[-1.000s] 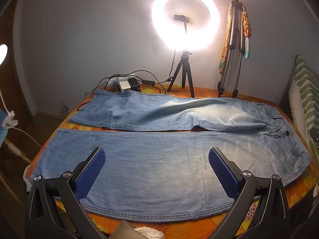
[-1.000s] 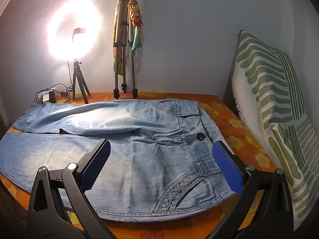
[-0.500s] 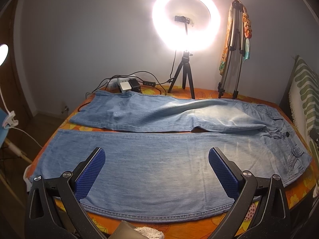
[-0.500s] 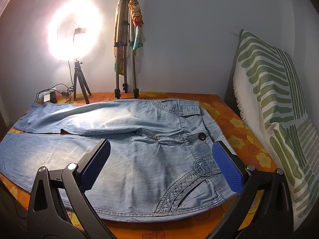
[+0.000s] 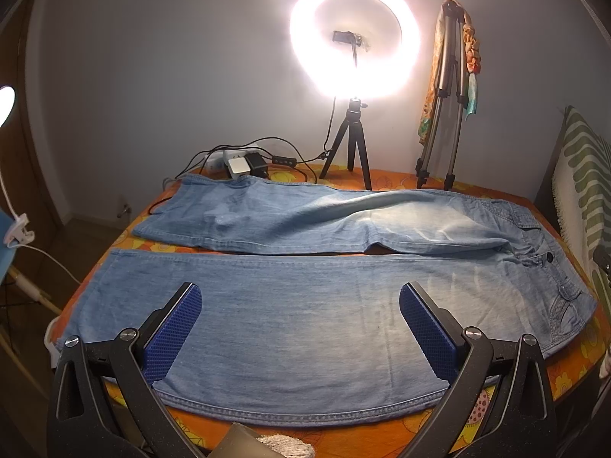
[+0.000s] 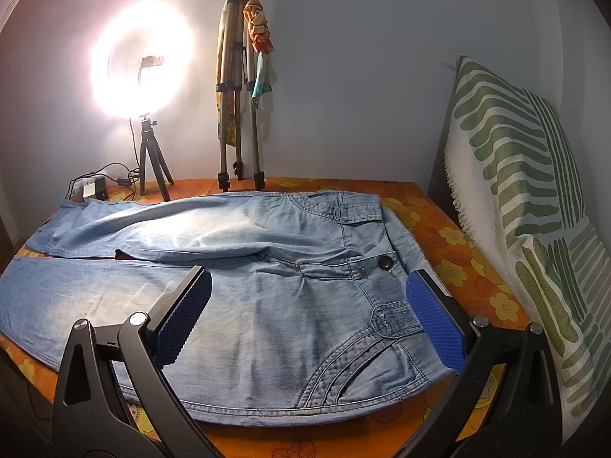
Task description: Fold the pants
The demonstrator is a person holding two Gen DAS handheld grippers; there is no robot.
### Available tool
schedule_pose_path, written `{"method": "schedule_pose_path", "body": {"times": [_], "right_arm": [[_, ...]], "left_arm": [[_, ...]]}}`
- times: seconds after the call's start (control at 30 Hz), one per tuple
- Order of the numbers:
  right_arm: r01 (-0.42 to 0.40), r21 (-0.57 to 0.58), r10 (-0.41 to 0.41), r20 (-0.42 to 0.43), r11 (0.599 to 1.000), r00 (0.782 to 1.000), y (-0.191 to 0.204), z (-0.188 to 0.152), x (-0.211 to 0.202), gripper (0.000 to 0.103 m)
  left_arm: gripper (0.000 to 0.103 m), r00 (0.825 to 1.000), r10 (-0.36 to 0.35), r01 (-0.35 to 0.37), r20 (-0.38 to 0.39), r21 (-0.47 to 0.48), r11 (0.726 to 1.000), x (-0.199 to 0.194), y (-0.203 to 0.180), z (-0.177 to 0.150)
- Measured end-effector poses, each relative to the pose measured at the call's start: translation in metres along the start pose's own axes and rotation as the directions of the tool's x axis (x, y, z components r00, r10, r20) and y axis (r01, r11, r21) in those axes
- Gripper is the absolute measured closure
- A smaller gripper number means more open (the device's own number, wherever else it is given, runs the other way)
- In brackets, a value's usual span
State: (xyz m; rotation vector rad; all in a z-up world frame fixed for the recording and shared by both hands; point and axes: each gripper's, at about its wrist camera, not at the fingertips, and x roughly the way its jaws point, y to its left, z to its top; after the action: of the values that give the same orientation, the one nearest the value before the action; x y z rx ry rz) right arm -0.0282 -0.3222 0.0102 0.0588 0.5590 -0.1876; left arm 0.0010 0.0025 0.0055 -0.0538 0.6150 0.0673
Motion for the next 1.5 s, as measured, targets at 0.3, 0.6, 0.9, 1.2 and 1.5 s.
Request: {"method": "schedule_pose_path", "body": {"times": [0.3, 0.6, 0.9, 1.2, 1.5], "right_arm": [[0.000, 0.001, 0.000, -0.001, 1.000, 1.000, 0.000, 0.000, 0.000, 0.000], [0.000, 0.002, 0.000, -0.001, 1.000, 1.000, 0.000, -0.001, 0.000, 0.000], [-0.001, 0.002, 0.001, 0.000, 1.000, 1.000, 0.001, -0.001, 0.000, 0.000], [-0.001, 0.002, 0.001, -0.001, 1.000, 1.000, 0.001, -0.001, 0.001, 0.000], [-0.054, 0.014, 0.055, -0.005, 0.998, 0.998, 0.006, 0.001, 0.004, 0.000]], "left_arm": [[0.000, 1.000, 0.000, 0.000, 0.001, 0.001, 1.000, 0.000, 0.000, -0.001], [0.000, 1.000, 0.000, 0.000, 0.000, 0.004, 1.000, 0.000, -0.003, 0.000], [0.000, 1.000, -0.001, 0.001, -0.001, 0.004, 1.000, 0.000, -0.004, 0.000], [0.000, 1.000, 0.003, -0.003, -0.001, 0.005, 1.000, 0.000, -0.004, -0.001], [0.000, 1.000, -0.009, 0.008, -0.022, -0.015, 1.000, 0.008, 0.008, -0.001]]}}
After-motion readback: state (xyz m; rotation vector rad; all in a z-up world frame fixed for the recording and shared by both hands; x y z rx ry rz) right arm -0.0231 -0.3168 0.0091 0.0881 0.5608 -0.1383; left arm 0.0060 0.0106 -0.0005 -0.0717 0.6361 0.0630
